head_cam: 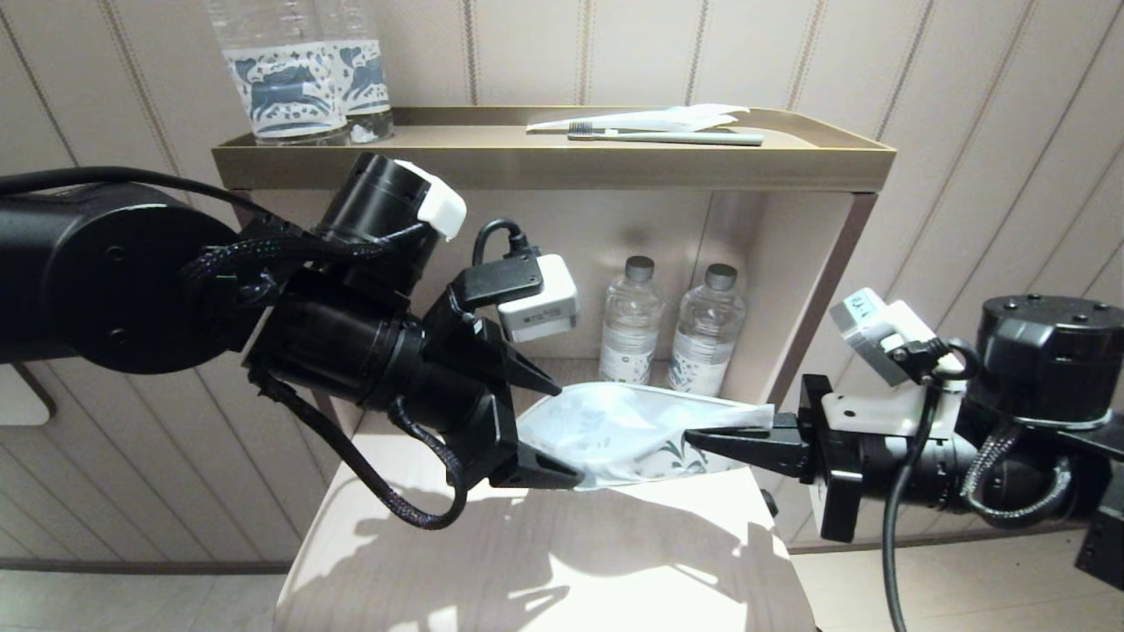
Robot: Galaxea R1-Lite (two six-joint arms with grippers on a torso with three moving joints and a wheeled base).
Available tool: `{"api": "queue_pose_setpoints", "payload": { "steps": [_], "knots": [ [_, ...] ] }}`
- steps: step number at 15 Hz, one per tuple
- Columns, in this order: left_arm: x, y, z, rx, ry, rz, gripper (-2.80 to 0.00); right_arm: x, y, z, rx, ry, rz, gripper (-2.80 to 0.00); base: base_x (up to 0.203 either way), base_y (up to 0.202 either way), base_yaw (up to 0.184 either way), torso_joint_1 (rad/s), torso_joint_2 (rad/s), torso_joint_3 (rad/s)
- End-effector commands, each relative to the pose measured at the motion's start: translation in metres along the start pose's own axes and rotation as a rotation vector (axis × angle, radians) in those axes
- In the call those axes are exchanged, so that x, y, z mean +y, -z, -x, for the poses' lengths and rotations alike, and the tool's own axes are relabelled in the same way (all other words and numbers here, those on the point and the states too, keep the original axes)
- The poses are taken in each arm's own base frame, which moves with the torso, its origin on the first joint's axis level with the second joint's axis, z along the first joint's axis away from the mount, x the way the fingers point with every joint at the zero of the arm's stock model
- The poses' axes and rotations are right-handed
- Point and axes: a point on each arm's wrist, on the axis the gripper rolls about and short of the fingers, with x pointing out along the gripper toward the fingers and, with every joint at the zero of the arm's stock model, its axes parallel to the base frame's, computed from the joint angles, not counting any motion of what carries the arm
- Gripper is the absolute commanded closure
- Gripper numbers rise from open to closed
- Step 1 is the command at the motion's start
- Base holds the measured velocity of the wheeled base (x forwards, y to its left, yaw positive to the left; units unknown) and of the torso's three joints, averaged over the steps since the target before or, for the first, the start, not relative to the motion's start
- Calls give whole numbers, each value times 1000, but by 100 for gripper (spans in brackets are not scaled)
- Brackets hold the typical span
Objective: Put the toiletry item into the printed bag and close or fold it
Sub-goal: Place the toothpaste in the storage bag
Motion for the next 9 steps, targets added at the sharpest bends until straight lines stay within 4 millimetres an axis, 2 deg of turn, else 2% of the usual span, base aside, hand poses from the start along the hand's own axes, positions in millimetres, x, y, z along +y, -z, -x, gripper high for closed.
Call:
{"api": "queue_pose_setpoints", "payload": {
  "steps": [1,6,9],
  "knots": [
    [-4,5,10,-1,-7,26,-280,0,-2,0,-7,-4,7,0,0,0,0,0,0,0],
    [-23,35,37,-63,-87,108,-280,2,-7,3,-18,-6,15,0,0,0,0,0,0,0],
    [-36,49,62,-109,-147,129,-280,3,-11,4,-31,-19,12,0,0,0,0,0,0,0]
  ]
}}
